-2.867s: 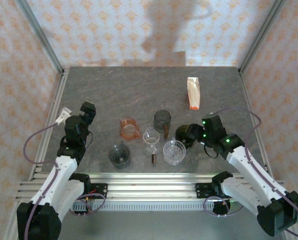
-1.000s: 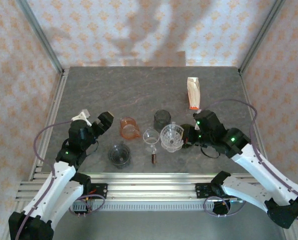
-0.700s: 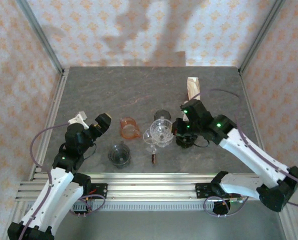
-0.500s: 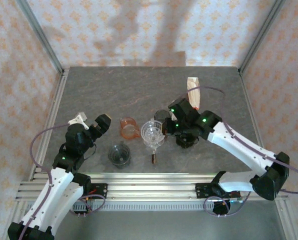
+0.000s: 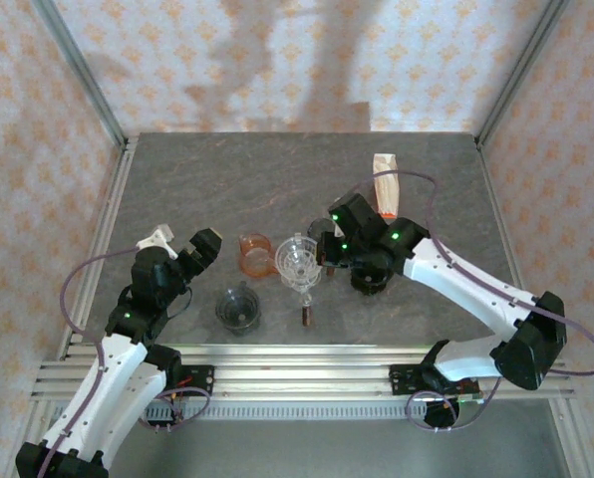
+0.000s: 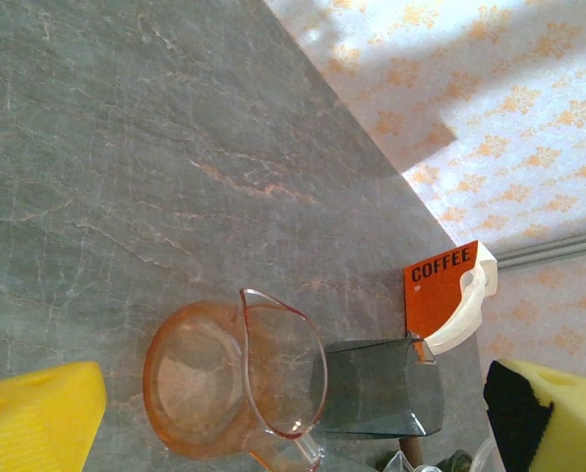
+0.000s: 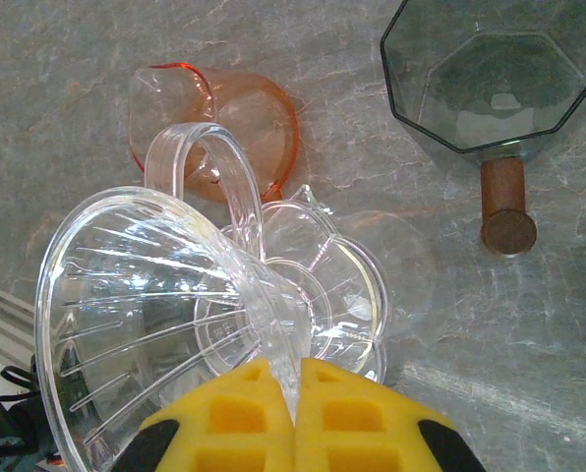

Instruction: Place the coffee filter in the dripper

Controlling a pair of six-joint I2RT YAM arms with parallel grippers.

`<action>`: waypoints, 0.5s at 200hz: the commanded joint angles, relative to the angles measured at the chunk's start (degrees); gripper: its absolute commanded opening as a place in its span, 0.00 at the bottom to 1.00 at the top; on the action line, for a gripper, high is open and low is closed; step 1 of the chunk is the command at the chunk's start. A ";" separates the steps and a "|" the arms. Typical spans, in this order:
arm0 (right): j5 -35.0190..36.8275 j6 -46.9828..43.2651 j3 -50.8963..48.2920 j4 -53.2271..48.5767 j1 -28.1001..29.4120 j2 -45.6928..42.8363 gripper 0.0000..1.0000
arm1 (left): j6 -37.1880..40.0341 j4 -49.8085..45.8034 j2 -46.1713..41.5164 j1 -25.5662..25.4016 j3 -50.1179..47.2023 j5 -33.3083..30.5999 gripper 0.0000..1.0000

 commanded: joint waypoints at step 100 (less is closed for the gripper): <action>2.41 2.40 -1.74 1.22 0.31 -0.90 0.39 | 1.26 0.56 1.34 -0.34 -0.21 2.23 1.00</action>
